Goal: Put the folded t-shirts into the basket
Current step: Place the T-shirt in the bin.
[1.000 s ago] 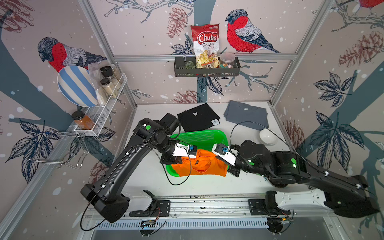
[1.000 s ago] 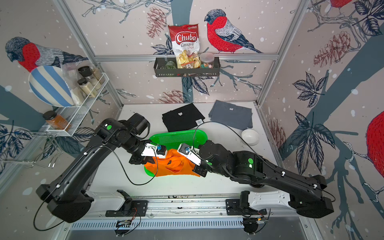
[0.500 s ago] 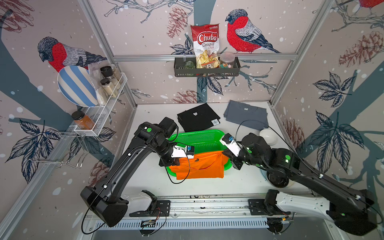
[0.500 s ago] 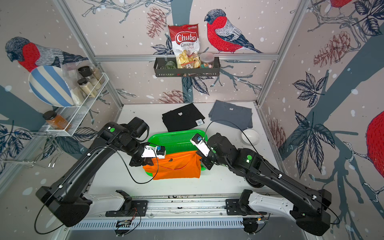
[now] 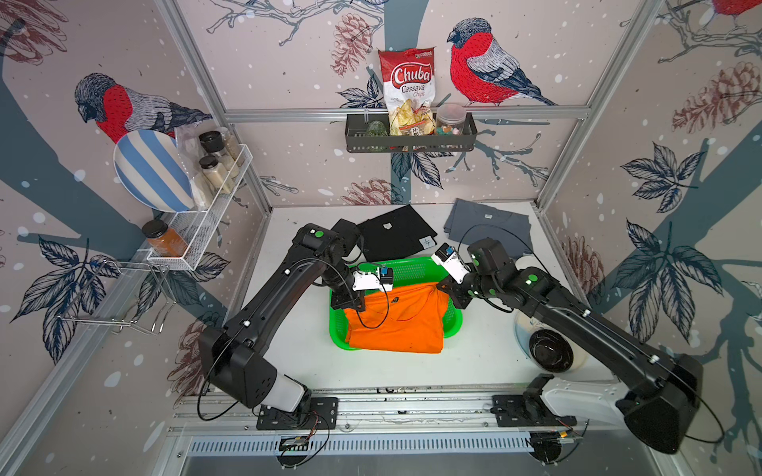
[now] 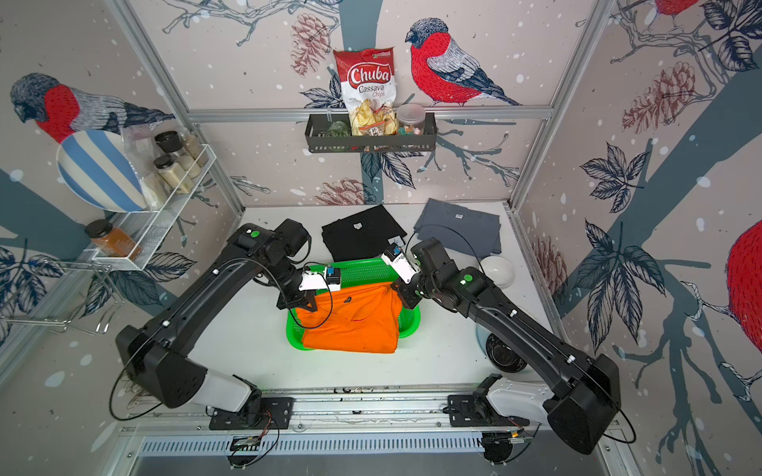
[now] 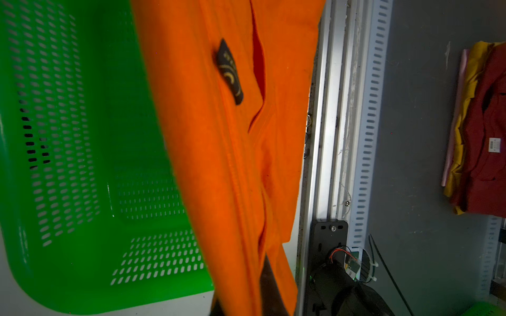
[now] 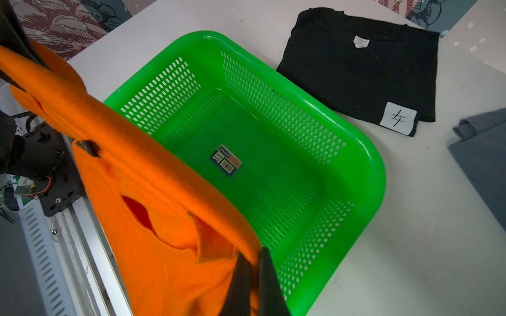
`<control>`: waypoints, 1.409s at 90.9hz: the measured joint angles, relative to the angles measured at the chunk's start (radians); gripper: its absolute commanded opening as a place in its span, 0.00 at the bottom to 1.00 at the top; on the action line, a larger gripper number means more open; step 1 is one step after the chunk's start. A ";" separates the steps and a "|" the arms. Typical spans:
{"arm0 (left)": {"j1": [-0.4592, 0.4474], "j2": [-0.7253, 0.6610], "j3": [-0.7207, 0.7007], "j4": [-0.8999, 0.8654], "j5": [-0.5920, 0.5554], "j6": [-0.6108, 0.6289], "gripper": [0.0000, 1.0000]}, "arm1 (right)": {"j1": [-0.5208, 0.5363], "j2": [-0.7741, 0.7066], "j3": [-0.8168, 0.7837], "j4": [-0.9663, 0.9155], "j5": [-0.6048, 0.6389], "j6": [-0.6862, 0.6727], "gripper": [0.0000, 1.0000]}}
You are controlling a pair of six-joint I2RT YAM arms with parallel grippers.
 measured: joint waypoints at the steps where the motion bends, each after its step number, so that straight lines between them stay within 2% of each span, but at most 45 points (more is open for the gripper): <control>1: 0.003 0.007 0.003 0.002 0.000 -0.001 0.00 | -0.004 0.008 0.003 0.000 -0.002 -0.002 0.00; 17: 0.042 0.144 0.018 0.064 -0.031 0.013 0.00 | -0.045 0.179 0.059 0.023 -0.014 -0.049 0.00; 21: 0.052 0.181 0.018 0.082 -0.038 0.020 0.06 | -0.052 0.234 0.077 0.026 -0.016 -0.052 0.02; 25: 0.067 0.222 0.018 0.106 -0.047 0.024 0.30 | -0.059 0.289 0.098 0.029 -0.016 -0.055 0.14; 26: 0.071 0.231 0.018 0.113 -0.048 0.026 0.64 | -0.060 0.304 0.104 0.029 -0.014 -0.056 0.16; 27: 0.075 0.241 0.018 0.120 -0.049 0.026 0.80 | -0.062 0.320 0.110 0.030 -0.014 -0.056 0.18; 28: 0.080 0.252 0.018 0.130 -0.050 0.026 0.89 | -0.064 0.335 0.117 0.030 -0.013 -0.055 0.19; 29: 0.084 0.261 0.018 0.138 -0.051 0.026 0.93 | -0.065 0.349 0.123 0.032 -0.009 -0.055 0.20; 31: 0.093 0.278 0.018 0.156 -0.052 0.025 0.95 | -0.068 0.375 0.134 0.033 0.000 -0.055 0.22; 40: 0.146 0.328 0.016 0.254 -0.059 -0.013 0.97 | -0.076 0.476 0.194 0.054 0.085 -0.032 0.28; 50: 0.193 0.329 0.016 0.361 -0.064 -0.067 0.97 | -0.083 0.544 0.320 0.062 0.212 0.061 0.32; 67: 0.214 0.213 -0.005 0.477 -0.062 -0.097 0.97 | -0.079 0.597 0.565 0.009 0.368 0.212 0.33; 81: 0.216 0.075 -0.116 0.525 -0.048 -0.107 0.97 | -0.019 0.550 0.550 -0.080 0.417 0.285 0.33; 88: 0.216 0.020 -0.191 0.556 -0.050 -0.124 0.97 | 0.058 0.508 0.501 -0.113 0.459 0.316 0.42; 92: 0.216 -0.005 -0.228 0.579 -0.061 -0.152 0.97 | 0.113 0.494 0.479 -0.123 0.478 0.326 0.43; 103: 0.255 -0.058 -0.298 0.667 -0.114 -0.273 0.97 | 0.275 0.537 0.492 -0.136 0.492 0.394 0.43; 113: 0.364 -0.109 -0.370 0.779 -0.138 -0.431 0.97 | 0.381 0.666 0.600 -0.113 0.500 0.434 0.41; 118: 0.428 -0.135 -0.407 0.830 -0.150 -0.529 0.97 | 0.417 0.740 0.664 -0.089 0.497 0.447 0.39; 128: 0.539 -0.171 -0.450 0.896 -0.101 -0.690 0.97 | 0.443 0.859 0.756 -0.049 0.483 0.455 0.37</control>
